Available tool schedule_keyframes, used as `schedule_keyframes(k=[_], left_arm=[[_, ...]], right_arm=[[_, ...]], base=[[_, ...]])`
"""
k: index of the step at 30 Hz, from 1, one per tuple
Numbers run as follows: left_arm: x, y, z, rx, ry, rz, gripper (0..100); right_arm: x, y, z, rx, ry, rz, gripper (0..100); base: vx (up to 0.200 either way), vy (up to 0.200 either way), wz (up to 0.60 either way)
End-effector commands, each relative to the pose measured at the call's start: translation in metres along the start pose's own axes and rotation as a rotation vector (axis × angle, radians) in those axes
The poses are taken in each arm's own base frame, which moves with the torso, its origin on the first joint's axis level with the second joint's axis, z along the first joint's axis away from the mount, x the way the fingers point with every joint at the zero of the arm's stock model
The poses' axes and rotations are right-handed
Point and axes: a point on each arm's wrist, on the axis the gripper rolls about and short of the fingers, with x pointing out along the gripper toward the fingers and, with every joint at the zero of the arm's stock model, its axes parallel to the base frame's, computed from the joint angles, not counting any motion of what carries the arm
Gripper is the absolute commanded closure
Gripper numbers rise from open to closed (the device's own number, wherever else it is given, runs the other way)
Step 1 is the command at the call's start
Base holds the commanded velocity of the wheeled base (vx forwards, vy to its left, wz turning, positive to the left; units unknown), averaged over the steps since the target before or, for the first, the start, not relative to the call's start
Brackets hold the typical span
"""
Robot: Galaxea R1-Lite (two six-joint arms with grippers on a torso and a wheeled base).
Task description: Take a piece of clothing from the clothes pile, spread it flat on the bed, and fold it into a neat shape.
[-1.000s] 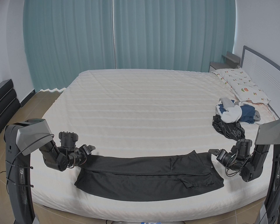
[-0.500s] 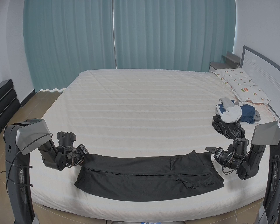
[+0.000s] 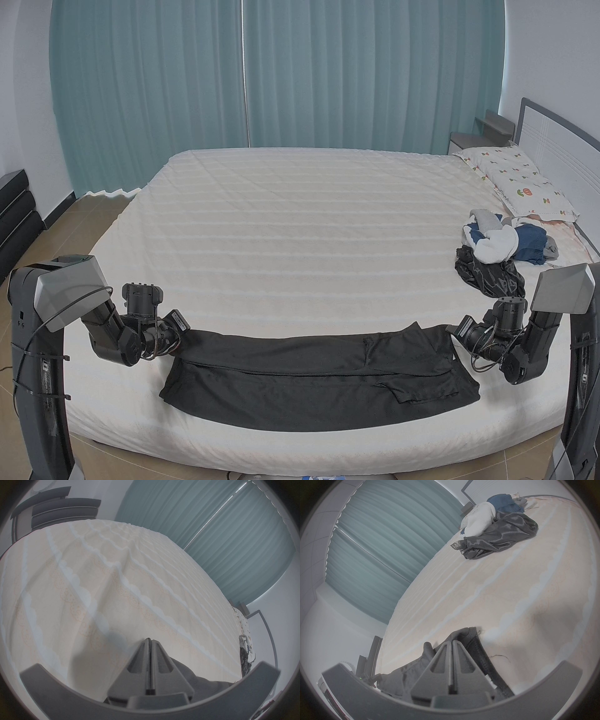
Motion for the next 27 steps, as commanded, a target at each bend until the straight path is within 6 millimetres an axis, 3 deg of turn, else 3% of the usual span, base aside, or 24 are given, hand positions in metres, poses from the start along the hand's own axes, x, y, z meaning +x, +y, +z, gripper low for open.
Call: schedule_keyframes(k=[1, 8, 19, 20, 25, 27], left_arm=[[0.0, 0.0, 0.0, 0.0, 0.001, 0.001, 100], [0.0, 0.0, -0.001, 0.0, 0.002, 0.002, 100], [-0.002, 0.001, -0.002, -0.001, 0.01, 0.009, 100], [-0.002, 0.001, -0.002, -0.001, 0.01, 0.009, 0], [-0.002, 0.001, -0.002, -0.002, 0.009, 0.008, 0], [-0.002, 0.002, -0.002, -0.004, 0.01, 0.007, 0]], right_arm=[[0.003, -0.004, 0.001, 0.005, -0.007, -0.004, 100], [0.005, -0.002, 0.013, 0.062, -0.056, 0.013, 100], [0.008, -0.01, 0.007, 0.065, -0.036, -0.008, 100], [0.008, -0.01, 0.006, 0.065, -0.037, -0.009, 0], [-0.005, -0.004, 0.009, 0.054, -0.052, -0.008, 0], [-0.029, 0.009, 0.017, 0.026, -0.094, 0.017, 0]], base=[[0.0, 0.0, 0.0], [0.0, 0.0, 0.0], [0.0, 0.0, 0.0], [0.0, 0.0, 0.0], [0.0, 0.0, 0.0], [0.0, 0.0, 0.0]])
